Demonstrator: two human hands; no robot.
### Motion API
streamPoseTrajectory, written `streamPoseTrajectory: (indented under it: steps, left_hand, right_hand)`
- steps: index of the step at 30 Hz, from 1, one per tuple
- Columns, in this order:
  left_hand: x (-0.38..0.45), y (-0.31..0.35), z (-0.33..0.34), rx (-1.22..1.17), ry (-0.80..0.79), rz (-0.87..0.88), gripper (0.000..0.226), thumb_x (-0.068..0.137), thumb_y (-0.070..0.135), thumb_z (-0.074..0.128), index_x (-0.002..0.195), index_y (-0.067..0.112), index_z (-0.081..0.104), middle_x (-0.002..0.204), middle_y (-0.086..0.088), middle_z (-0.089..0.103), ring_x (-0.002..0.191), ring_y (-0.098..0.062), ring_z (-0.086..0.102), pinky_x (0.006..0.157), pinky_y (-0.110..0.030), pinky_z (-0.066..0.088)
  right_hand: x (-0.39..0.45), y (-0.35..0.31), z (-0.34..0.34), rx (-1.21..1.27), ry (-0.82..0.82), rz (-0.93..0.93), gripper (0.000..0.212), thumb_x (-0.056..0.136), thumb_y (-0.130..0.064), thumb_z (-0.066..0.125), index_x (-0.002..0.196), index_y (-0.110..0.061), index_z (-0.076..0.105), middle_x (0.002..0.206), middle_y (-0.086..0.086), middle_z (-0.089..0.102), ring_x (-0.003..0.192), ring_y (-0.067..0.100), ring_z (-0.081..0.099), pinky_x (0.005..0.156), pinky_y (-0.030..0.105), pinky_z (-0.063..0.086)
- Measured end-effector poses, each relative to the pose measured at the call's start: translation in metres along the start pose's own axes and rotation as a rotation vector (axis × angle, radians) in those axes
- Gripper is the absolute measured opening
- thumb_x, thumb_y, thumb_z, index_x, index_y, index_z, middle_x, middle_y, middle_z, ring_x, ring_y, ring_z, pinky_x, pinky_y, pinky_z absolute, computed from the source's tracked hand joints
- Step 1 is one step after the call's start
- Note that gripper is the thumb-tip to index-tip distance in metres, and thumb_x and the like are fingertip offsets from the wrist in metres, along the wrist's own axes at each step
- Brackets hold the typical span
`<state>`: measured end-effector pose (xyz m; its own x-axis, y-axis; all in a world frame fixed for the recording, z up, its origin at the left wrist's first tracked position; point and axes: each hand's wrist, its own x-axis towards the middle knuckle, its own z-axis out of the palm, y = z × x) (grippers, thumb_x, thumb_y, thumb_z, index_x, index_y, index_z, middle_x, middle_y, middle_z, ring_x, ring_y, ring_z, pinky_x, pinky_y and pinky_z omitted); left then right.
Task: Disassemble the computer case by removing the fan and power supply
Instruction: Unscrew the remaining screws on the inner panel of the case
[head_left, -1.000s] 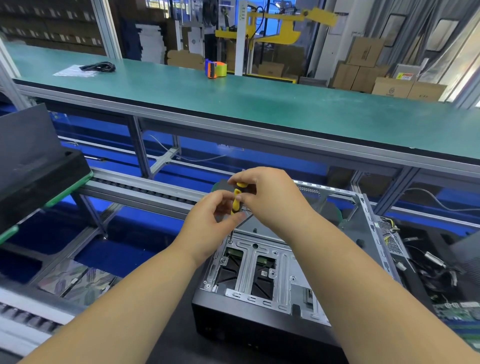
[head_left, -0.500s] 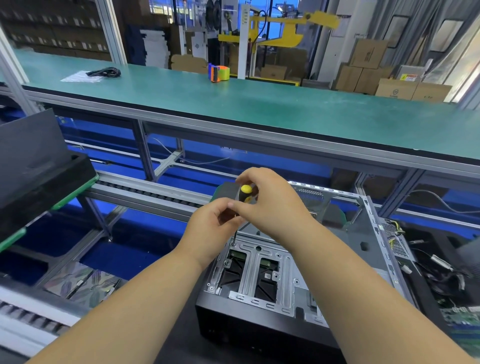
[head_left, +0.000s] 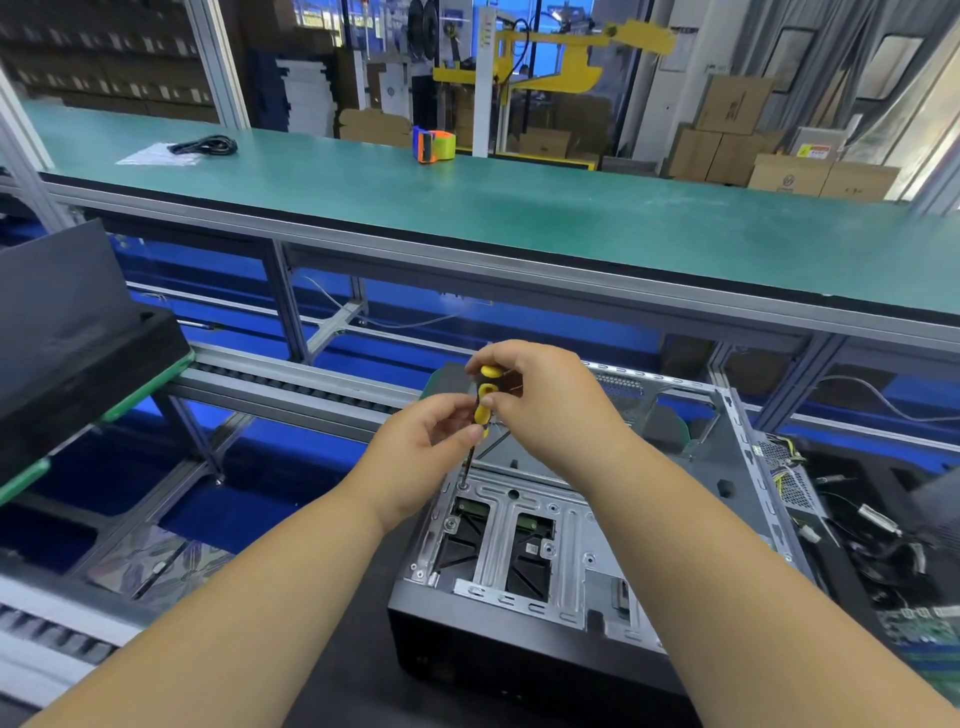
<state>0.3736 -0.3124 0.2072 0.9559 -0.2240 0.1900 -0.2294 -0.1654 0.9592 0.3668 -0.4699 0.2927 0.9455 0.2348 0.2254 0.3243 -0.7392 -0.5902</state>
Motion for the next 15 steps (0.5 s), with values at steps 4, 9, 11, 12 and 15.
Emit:
streamPoseTrajectory:
  steps: [4,9,11,12,15]
  left_hand:
    - [-0.002,0.002,-0.002,0.024,-0.017,0.007,0.031,0.097,0.016,0.058,0.107,0.044,0.066,0.107,0.02,0.071,0.106,0.003,0.063,0.084,-0.005,0.045]
    - [-0.002,-0.001,0.0,0.045,0.081,0.008,0.027,0.09,0.017,0.068,0.098,0.043,0.069,0.1,0.013,0.073,0.098,-0.003,0.067,0.085,-0.019,0.049]
    - [-0.002,-0.003,0.001,0.036,0.087,0.019,0.02,0.089,0.016,0.07,0.096,0.035,0.07,0.094,0.006,0.073,0.092,-0.008,0.067,0.082,-0.023,0.052]
    - [-0.002,-0.003,0.002,0.037,0.093,0.029,0.017,0.088,0.016,0.071,0.094,0.032,0.069,0.09,0.003,0.071,0.088,-0.009,0.066,0.079,-0.024,0.052]
    - [-0.002,-0.004,0.005,0.044,0.132,0.044,0.014,0.085,0.017,0.072,0.088,0.029,0.065,0.082,0.003,0.066,0.078,-0.009,0.061,0.07,-0.019,0.049]
  right_hand:
    - [0.0,-0.002,-0.002,0.014,-0.048,-0.018,0.036,0.09,-0.002,0.061,0.114,-0.028,0.068,0.106,-0.011,0.068,0.099,0.01,0.062,0.09,0.029,0.052]
    - [0.001,-0.003,-0.001,-0.004,-0.074,-0.055,0.041,0.089,-0.003,0.06,0.118,-0.03,0.066,0.109,-0.012,0.066,0.101,0.008,0.06,0.093,0.032,0.051]
    - [-0.001,-0.002,0.002,-0.013,-0.042,-0.073,0.04,0.086,-0.013,0.067,0.122,-0.031,0.062,0.111,-0.012,0.062,0.098,0.006,0.058,0.093,0.031,0.05]
    - [-0.002,-0.001,0.004,-0.008,-0.015,-0.076,0.041,0.084,-0.021,0.071,0.122,-0.031,0.06,0.112,-0.012,0.059,0.096,0.004,0.057,0.091,0.031,0.051]
    - [-0.004,0.001,0.009,0.02,0.08,-0.053,0.038,0.077,-0.036,0.079,0.108,-0.03,0.057,0.104,-0.011,0.056,0.086,0.006,0.059,0.079,0.033,0.053]
